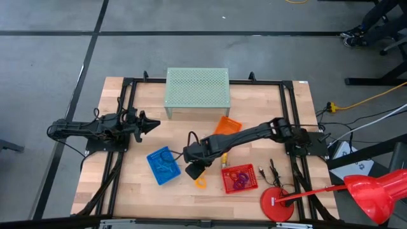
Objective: Pick & Place Office Desk Supplies
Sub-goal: Put the yellow spring keychain into the red bin
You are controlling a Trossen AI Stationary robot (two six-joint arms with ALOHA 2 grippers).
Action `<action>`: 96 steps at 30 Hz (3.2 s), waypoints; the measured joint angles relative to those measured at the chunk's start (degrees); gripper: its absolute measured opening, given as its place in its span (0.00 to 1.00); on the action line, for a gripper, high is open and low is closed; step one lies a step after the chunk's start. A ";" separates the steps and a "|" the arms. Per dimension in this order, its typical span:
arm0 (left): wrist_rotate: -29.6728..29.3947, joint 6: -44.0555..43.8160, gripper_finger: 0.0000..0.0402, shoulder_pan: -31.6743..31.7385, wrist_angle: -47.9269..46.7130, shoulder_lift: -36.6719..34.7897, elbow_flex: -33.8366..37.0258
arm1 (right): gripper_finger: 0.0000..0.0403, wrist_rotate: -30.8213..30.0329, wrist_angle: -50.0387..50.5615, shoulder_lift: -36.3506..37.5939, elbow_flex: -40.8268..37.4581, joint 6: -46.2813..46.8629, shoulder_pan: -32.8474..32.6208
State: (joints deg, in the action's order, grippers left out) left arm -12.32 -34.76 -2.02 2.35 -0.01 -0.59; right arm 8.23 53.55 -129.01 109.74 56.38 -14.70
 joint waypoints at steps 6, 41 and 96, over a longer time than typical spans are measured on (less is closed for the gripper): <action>0.00 0.00 0.08 0.00 0.00 0.00 0.01 | 0.32 1.07 0.09 -2.26 0.02 0.02 -0.30; 0.00 0.00 0.08 0.00 0.00 0.00 0.00 | 0.34 3.19 0.60 -5.76 0.00 0.59 1.01; 0.00 0.00 0.08 0.00 -0.01 0.00 -0.01 | 0.08 1.20 -1.55 -7.41 2.99 0.96 4.89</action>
State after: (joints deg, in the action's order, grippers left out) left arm -12.32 -34.76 -2.02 2.34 -0.01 -0.59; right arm 9.43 52.00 -136.42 112.73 57.34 -9.81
